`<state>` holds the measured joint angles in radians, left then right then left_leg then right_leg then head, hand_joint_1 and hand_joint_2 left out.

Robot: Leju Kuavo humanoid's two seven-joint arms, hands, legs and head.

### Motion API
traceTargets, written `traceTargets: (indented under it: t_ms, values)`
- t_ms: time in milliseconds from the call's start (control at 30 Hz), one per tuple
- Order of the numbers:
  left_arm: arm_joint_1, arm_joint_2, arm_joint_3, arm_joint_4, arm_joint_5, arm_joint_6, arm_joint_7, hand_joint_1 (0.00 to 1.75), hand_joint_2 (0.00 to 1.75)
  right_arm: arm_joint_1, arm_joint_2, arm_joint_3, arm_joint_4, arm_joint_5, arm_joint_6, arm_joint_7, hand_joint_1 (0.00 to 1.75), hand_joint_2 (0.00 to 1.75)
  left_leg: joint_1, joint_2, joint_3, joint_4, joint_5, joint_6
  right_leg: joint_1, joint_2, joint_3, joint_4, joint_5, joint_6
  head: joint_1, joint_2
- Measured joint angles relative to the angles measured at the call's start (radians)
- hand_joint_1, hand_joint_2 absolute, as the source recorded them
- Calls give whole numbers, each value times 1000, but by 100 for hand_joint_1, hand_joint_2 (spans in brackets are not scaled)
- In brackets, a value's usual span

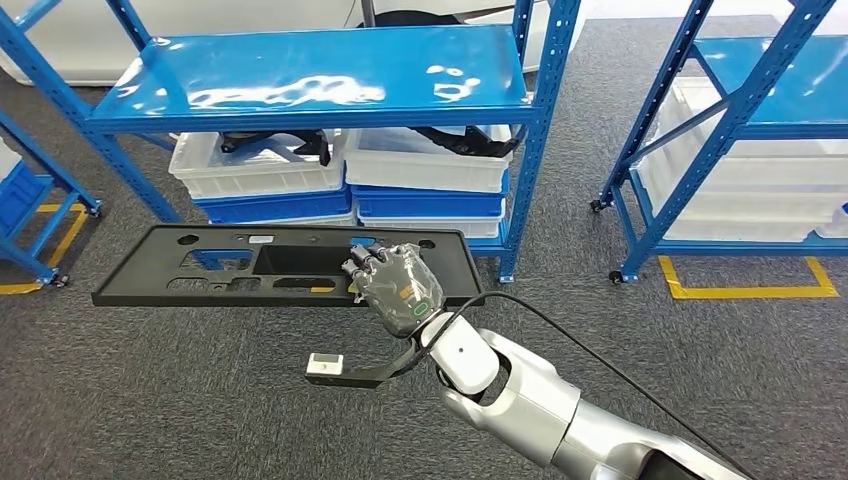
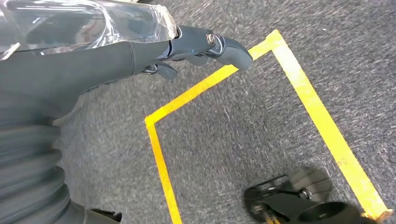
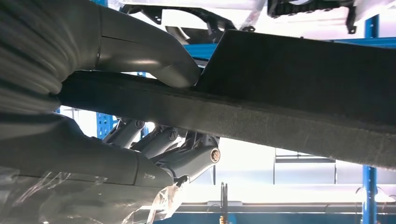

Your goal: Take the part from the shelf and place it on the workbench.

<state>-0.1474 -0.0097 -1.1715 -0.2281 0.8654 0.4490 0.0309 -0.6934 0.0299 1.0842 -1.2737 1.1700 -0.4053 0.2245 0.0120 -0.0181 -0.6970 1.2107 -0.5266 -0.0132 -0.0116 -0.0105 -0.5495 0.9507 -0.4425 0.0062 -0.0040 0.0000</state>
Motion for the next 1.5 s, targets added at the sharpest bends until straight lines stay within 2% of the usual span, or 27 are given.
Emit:
traceTargets:
  t_ms: [33,67,100,167,233,300,367,433,500,533,567,633,700,767,833,900,967,1033,1067,1100,1133,1200,1233,1267,1333,1400,1500]
  values:
    - [1,0,0,0,0,0,0,0,175,0,0,0,0,0,0,1,175,175,1,1,-14,36,-8,-2,1,-10,-1,0,0,0,0,0]
    - [2,0,0,0,0,0,0,0,175,1,-1,0,0,0,0,2,175,175,1,3,-8,31,2,-2,1,-19,-1,0,0,0,0,0]
    - [3,0,0,0,0,0,0,0,175,1,-1,0,0,0,0,2,175,175,1,8,19,-18,28,0,1,-28,0,0,0,0,0,0]
    - [1,0,0,0,-1,0,1,0,175,0,0,0,0,1,-1,3,175,175,-5,41,102,-175,90,7,4,-43,1,1,-1,2,0,0]
    - [-3,1,0,0,-4,0,5,0,175,0,-2,-1,-1,2,-2,5,175,175,-14,67,145,-267,116,17,9,-57,-1,2,-2,7,0,0]
    - [-2,1,0,0,-8,0,10,0,175,0,-3,-2,-2,3,-2,9,175,175,-18,58,143,-277,119,27,12,-72,-3,2,-1,14,0,0]
    - [0,1,0,0,-13,0,12,0,175,0,-4,-4,-5,3,-2,13,175,175,-13,41,141,-281,125,38,9,-63,-9,18,-18,24,0,0]
    - [-3,2,0,0,-16,0,12,0,175,1,-6,-6,-8,3,-2,15,175,175,-8,24,141,-284,131,49,6,-24,-47,109,-76,30,1,0]
    - [-7,4,0,0,-17,0,12,0,175,6,-11,-7,-8,3,0,16,175,175,-9,4,140,-284,133,53,5,1,-112,257,-142,33,2,0]
    - [-8,4,0,0,-17,0,12,0,175,10,-14,-7,-8,3,1,16,175,175,-9,-7,140,-284,133,53,5,4,-134,305,-154,34,2,0]
    - [-7,4,0,0,-18,-2,13,0,175,13,-17,-7,-8,3,4,16,175,175,-9,-19,140,-283,133,53,5,6,-140,314,-145,34,2,0]
    - [-7,4,0,0,-20,-6,15,0,175,16,-19,-8,-9,3,8,16,175,175,-7,-43,142,-280,132,52,1,19,-92,210,-77,34,2,0]
    - [-10,4,0,0,-23,-8,16,0,175,16,-22,-10,-12,2,13,16,175,175,-7,-65,137,-272,130,46,-7,62,-29,73,-20,33,2,0]
    - [-12,4,0,0,-26,-8,16,0,175,17,-25,-13,-16,1,22,19,175,175,-6,-84,125,-266,132,36,-9,85,-9,24,-12,31,1,0]
    - [-9,5,0,0,-31,-9,16,0,175,18,-28,-14,-19,-1,30,23,175,175,-1,-99,114,-266,135,25,-7,67,-12,21,-9,23,1,0]
    - [-6,6,-2,1,-36,-9,16,0,175,18,-31,-19,-25,1,34,26,175,175,-2,-67,92,-228,111,14,-9,45,-12,17,-6,11,-1,0]
    - [-11,5,-2,1,-40,-9,17,0,175,17,-35,-23,-32,3,34,30,175,175,-2,-15,35,-106,53,3,-9,21,-11,16,-6,3,-4,0]
    - [-16,5,-3,1,-42,-10,20,0,175,18,-40,-25,-34,5,34,32,175,175,1,1,-25,22,8,-4,-6,-5,-11,16,-7,1,-4,0]
    - [-17,5,-3,1,-43,-10,23,0,175,19,-43,-25,-34,6,34,32,175,175,2,4,-33,40,10,-5,-5,-17,-11,16,-8,0,-4,0]
    - [-18,5,-3,1,-44,-10,25,0,175,19,-45,-25,-35,6,33,30,175,175,2,7,-20,16,28,-5,-5,-28,-10,16,-9,0,-4,0]
    - [-19,5,-3,1,-45,-10,28,0,175,19,-45,-26,-38,5,33,29,175,175,2,14,12,-47,60,-2,-5,-38,-9,16,-10,1,-4,0]
    - [-25,6,-3,1,-47,-10,31,0,175,17,-46,-28,-43,2,31,25,175,175,-8,53,89,-199,116,9,-1,-57,-6,17,-14,5,-4,0]
    - [-29,6,-3,1,-48,-10,31,0,175,16,-47,-29,-46,0,30,24,175,175,-14,68,112,-246,129,16,1,-66,-5,17,-15,8,-4,0]
    - [-33,7,-3,1,-50,-10,31,0,175,15,-48,-30,-48,-1,29,24,175,175,-20,75,121,-265,131,21,3,-75,-4,17,-17,11,-4,0]
    - [-36,7,-4,1,-52,-11,31,0,175,15,-49,-32,-50,-3,28,23,175,175,-21,56,119,-268,134,30,5,-93,-2,16,-21,19,-3,0]
    - [-35,7,-4,1,-54,-11,31,0,175,16,-50,-35,-53,-6,25,22,175,175,-15,34,120,-275,140,40,3,-69,-10,41,-44,28,-3,0]
    - [-38,8,-4,1,-58,-12,32,0,175,21,-56,-42,-57,-5,17,25,175,175,-10,1,122,-278,145,51,0,-3,-89,220,-136,32,-1,0]
